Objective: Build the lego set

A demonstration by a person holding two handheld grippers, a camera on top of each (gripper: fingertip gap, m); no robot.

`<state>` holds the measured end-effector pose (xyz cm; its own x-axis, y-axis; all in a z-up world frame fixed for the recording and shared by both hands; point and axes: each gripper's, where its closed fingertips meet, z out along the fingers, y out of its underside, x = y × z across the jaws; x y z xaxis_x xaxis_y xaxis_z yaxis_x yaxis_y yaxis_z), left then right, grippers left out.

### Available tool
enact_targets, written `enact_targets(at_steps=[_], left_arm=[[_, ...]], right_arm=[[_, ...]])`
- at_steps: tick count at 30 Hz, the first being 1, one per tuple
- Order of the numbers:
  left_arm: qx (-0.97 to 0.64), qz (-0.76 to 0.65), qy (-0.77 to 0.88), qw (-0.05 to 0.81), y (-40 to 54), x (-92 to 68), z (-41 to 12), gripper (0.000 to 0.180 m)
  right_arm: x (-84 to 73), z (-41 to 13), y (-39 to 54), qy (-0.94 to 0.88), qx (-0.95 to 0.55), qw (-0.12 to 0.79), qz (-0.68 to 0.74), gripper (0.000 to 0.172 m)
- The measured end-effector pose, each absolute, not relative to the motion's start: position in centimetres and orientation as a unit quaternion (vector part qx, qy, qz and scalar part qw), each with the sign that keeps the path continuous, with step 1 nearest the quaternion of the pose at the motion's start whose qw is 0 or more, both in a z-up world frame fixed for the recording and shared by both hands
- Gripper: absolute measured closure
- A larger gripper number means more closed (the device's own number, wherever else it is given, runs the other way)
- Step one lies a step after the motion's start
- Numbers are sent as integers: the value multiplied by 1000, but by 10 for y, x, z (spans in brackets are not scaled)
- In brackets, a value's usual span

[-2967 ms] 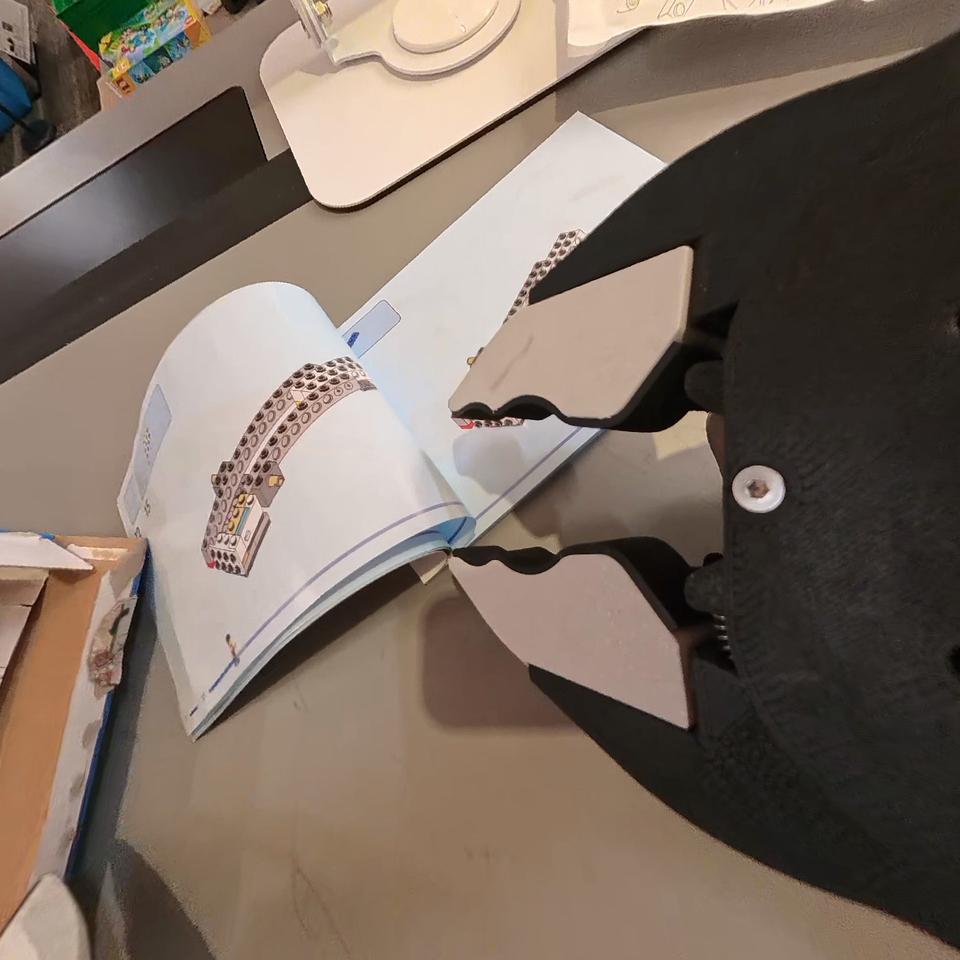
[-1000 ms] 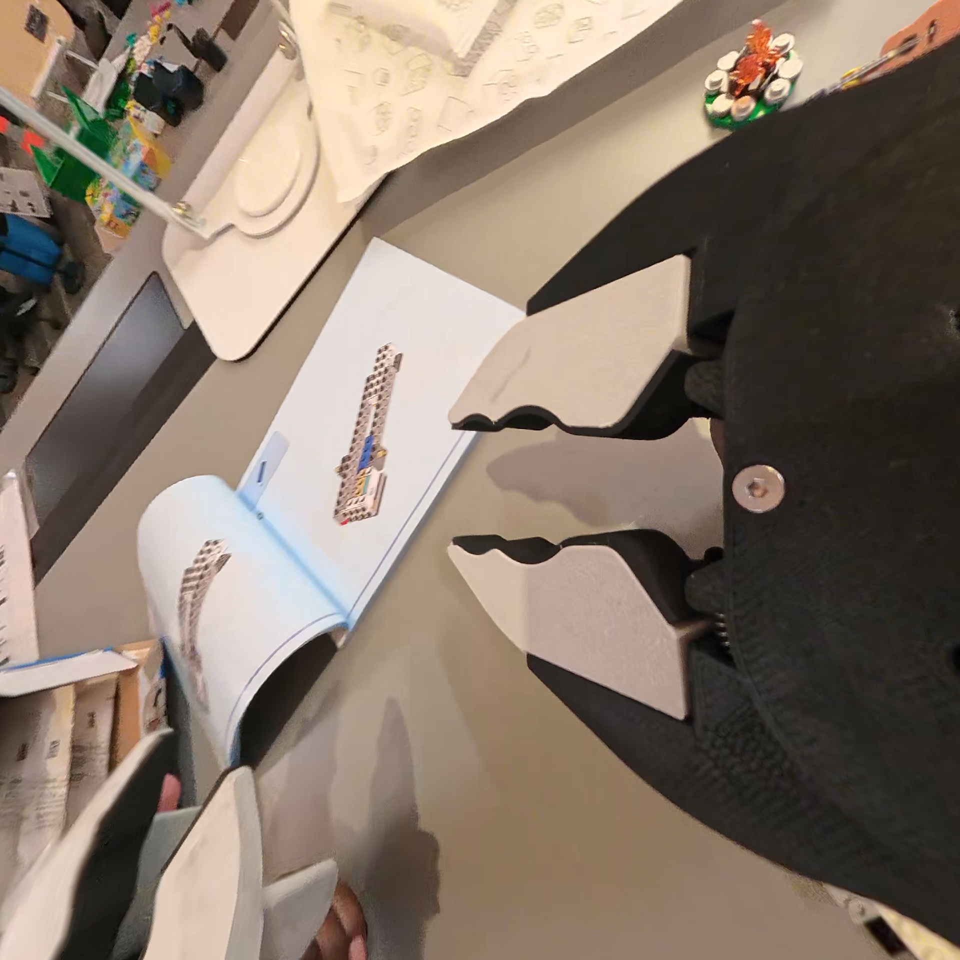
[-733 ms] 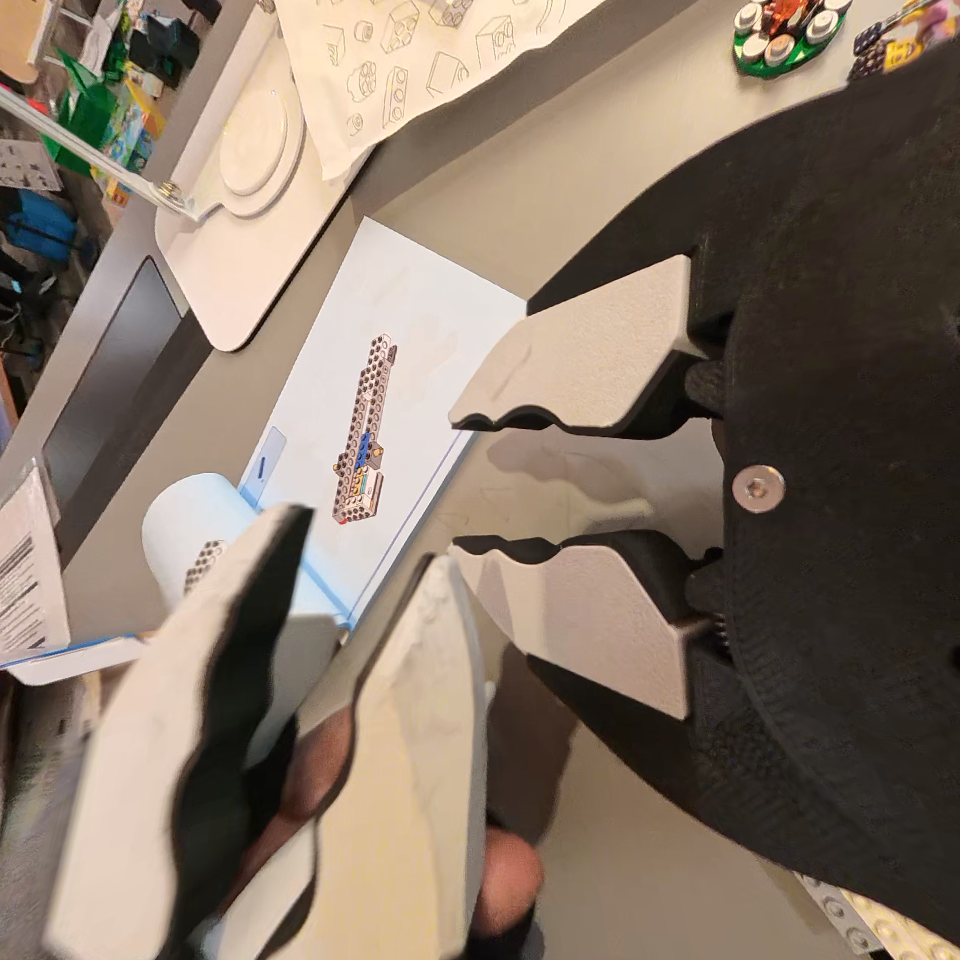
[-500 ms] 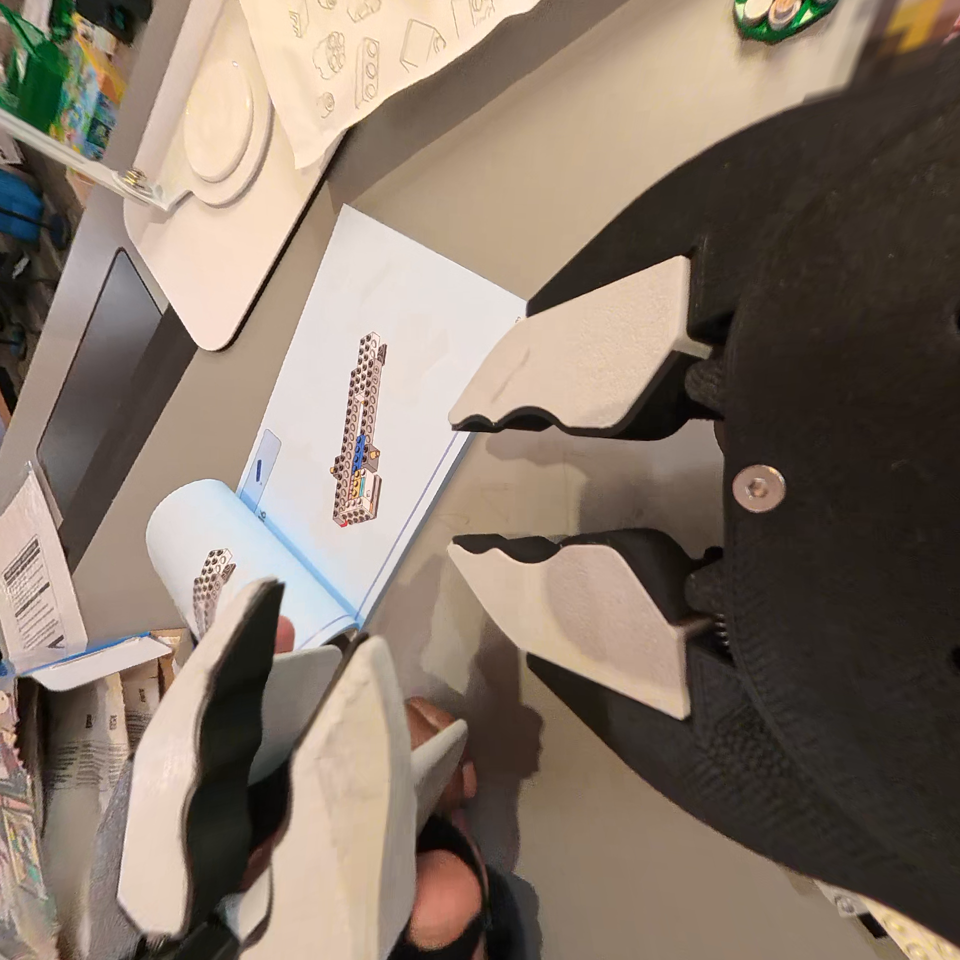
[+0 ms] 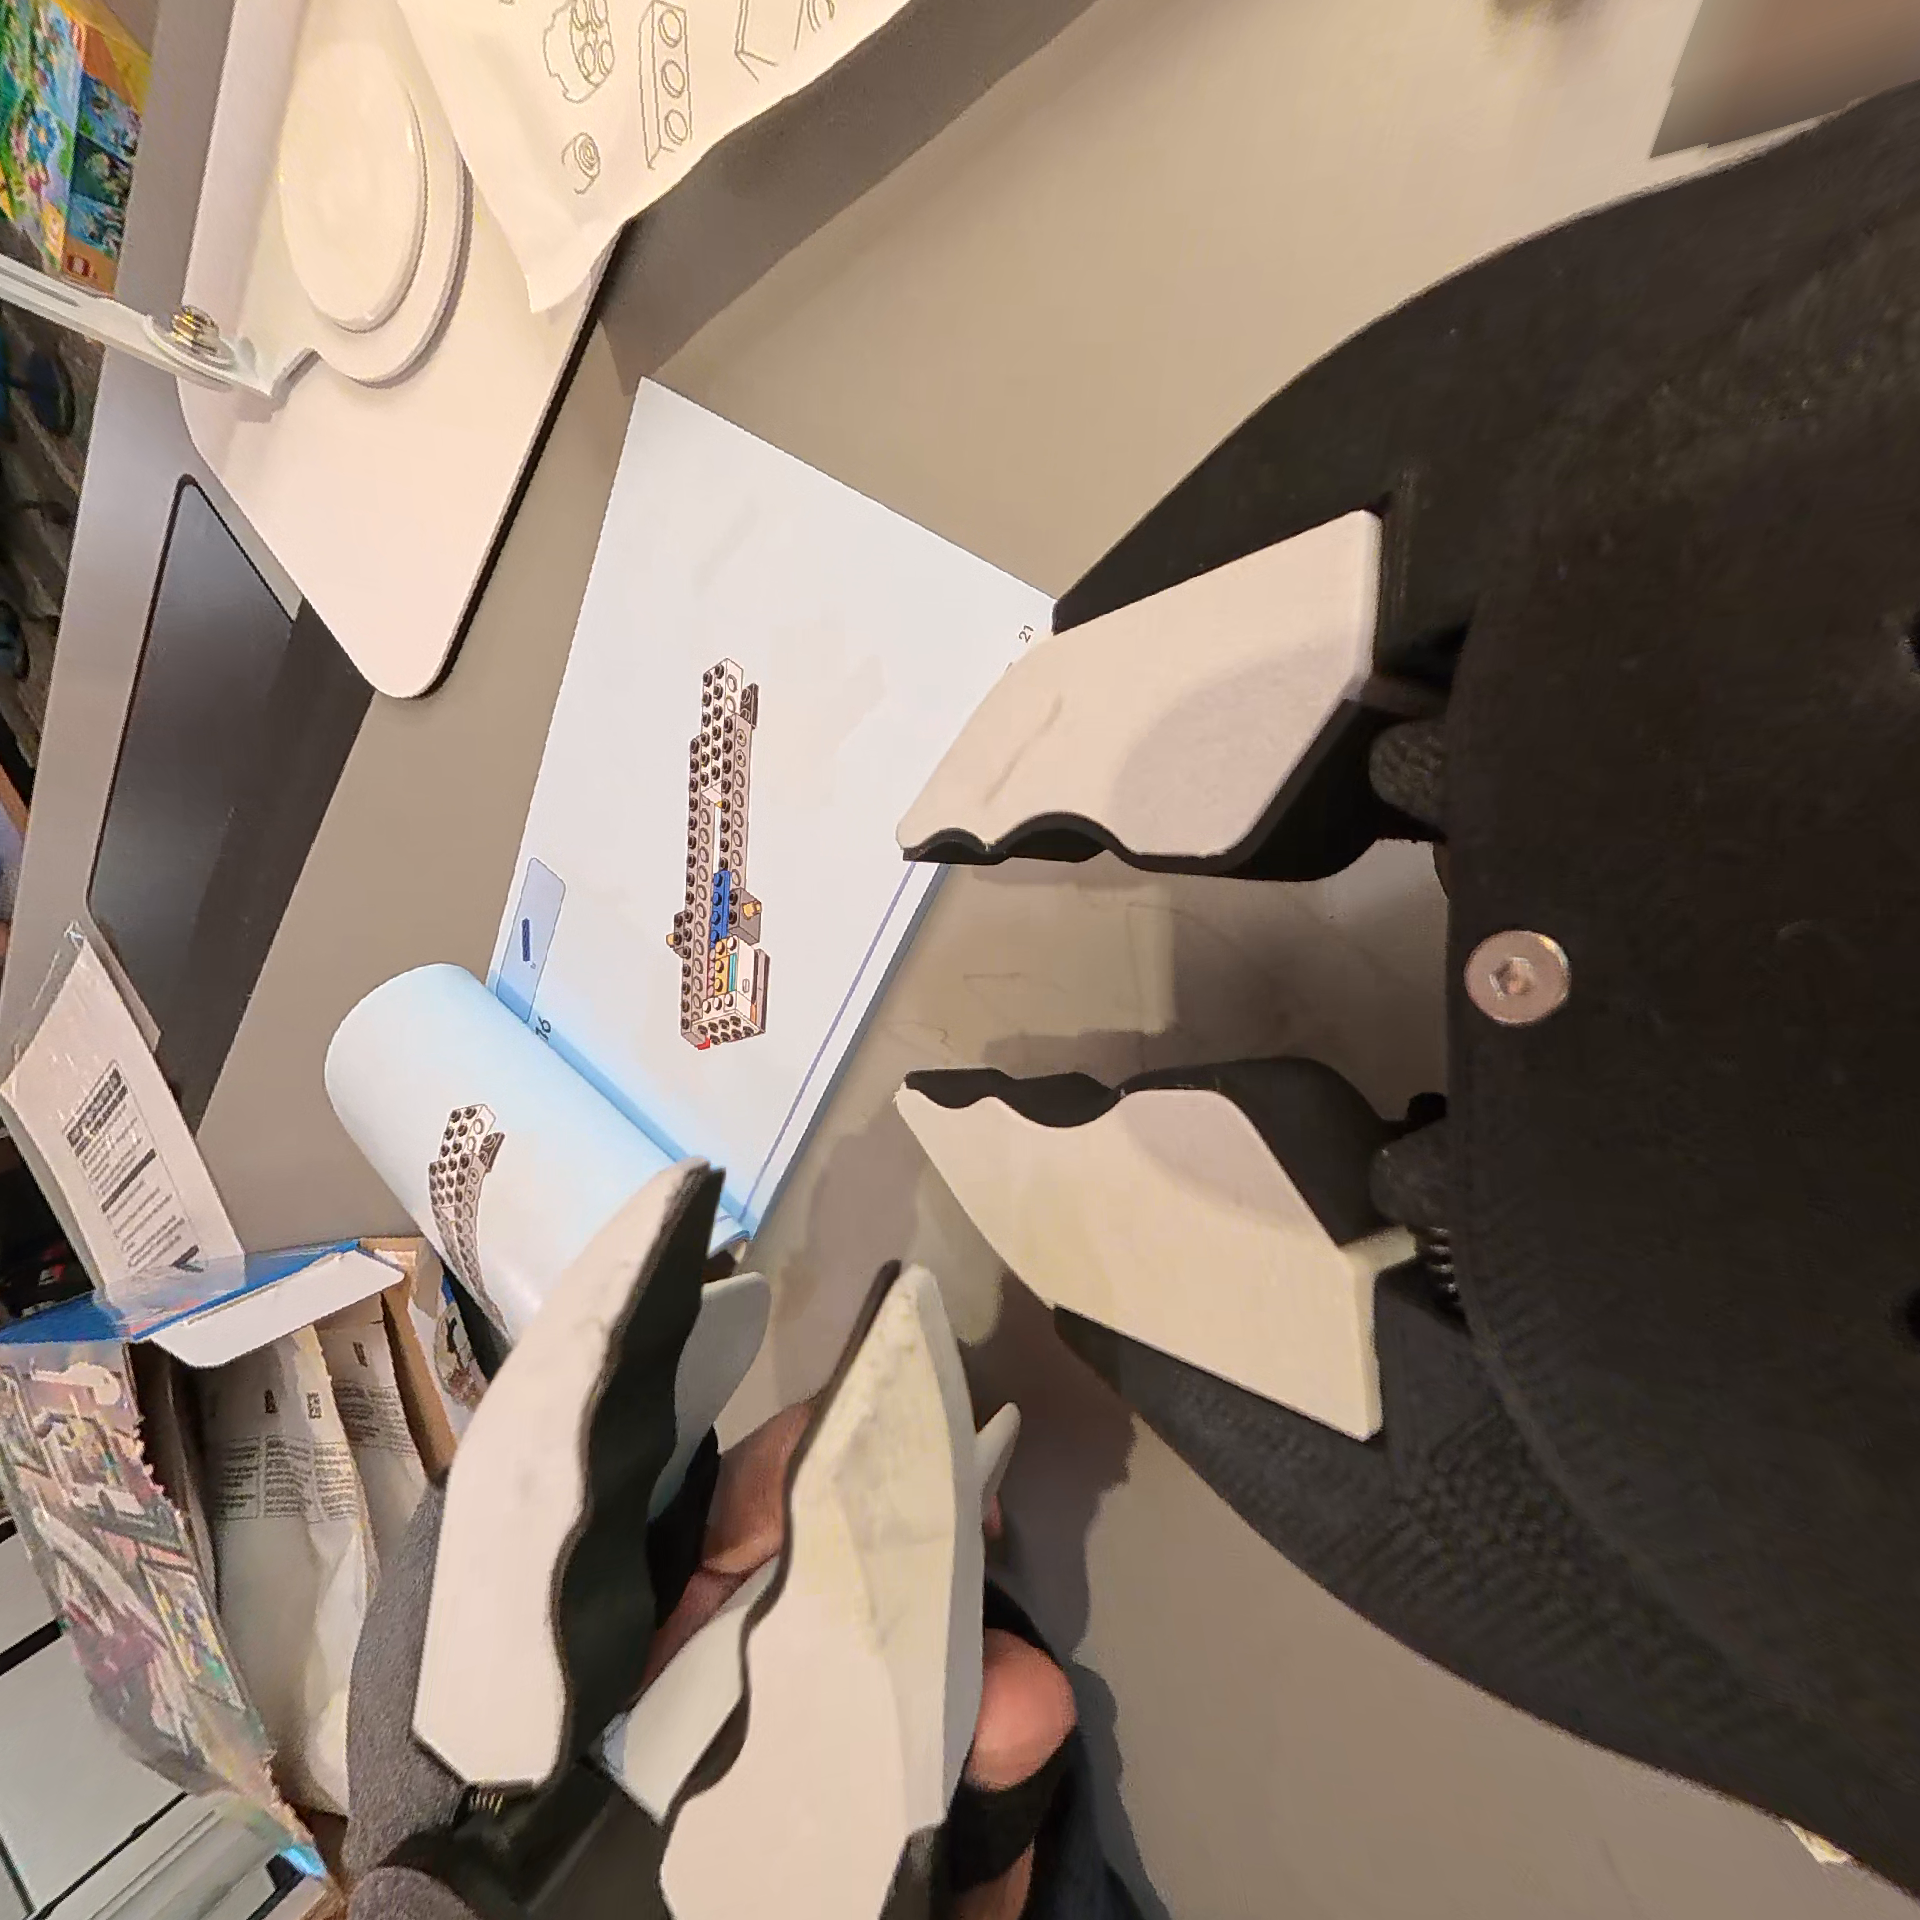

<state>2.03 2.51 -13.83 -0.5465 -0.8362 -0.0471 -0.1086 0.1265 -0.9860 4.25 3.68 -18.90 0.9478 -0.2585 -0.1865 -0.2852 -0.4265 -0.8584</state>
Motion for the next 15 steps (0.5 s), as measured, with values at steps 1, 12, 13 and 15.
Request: enact_targets(at_steps=[1,12,13,15], left_arm=[[-348,-559,679,325,24,20,-139,152],[-348,-553,683,327,24,21,-140,152],[-348,-553,682,327,24,21,-140,152],[-349,-554,681,328,24,21,-140,152]], right_arm=[[42,-189,37,159,-846,509,10,134],[39,-193,39,140,-858,493,-24,134],[39,-193,39,140,-858,493,-24,134],[39,-193,39,142,-858,494,-24,134]])
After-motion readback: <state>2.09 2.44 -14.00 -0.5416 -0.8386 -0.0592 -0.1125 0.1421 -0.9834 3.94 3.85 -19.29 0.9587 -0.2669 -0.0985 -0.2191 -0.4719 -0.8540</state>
